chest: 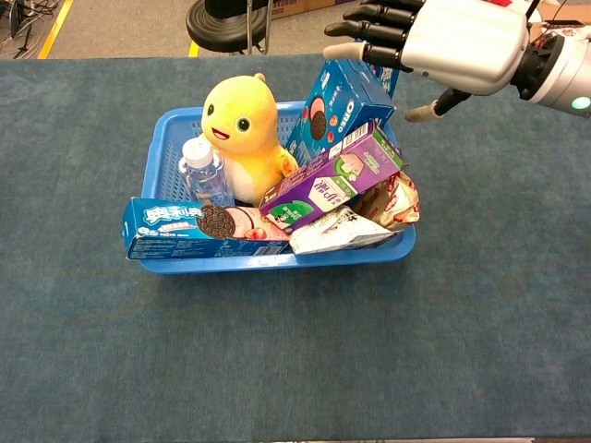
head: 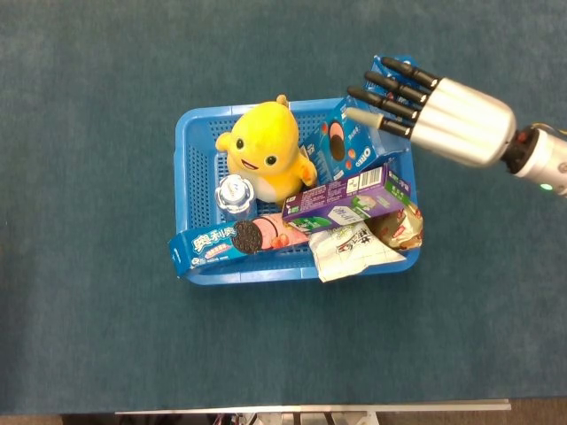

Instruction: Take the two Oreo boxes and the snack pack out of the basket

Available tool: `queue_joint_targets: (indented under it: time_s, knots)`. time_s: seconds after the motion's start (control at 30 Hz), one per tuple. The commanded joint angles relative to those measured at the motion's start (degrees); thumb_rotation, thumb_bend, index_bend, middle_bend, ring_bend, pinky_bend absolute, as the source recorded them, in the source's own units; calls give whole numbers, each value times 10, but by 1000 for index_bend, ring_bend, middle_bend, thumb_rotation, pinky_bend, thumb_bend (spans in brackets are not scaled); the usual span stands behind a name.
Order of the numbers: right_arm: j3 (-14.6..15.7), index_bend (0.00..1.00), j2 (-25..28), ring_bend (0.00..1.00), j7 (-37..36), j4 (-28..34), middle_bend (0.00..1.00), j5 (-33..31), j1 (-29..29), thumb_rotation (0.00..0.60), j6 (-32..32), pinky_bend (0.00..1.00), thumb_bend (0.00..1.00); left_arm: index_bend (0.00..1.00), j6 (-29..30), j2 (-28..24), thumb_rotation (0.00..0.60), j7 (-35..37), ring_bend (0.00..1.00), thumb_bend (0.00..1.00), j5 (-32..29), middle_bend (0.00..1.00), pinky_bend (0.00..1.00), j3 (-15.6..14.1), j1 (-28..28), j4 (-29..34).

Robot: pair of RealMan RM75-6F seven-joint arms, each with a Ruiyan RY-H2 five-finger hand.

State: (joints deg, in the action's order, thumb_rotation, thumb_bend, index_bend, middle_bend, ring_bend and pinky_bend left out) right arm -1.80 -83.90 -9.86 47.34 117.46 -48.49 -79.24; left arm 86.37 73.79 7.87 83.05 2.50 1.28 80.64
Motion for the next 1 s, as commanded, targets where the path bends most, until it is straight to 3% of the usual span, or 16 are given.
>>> queue_joint_targets:
  time_s: [0.03,0.43,0.67,1.0]
  knots:
    - [8,0,-25,0,-17,-36,26,2,-18,600,-22,101,0,318,-1,1,600,2,108,344,0,191,348,0,0,-1]
    - [27,0,-76,0,-54,-107,34,-18,-52,600,-30,100,0,318,0,0,600,11,109,344,4,191,353,-1,-2,-4]
    - [35,1,-101,12,-68,-139,109,-36,-60,600,-36,100,0,318,0,0,600,17,109,343,4,191,356,-2,-4,-8]
    - [47,212,-119,151,-78,-167,293,-54,-61,600,-52,103,0,318,1,2,600,22,109,344,4,191,357,-2,-6,-13]
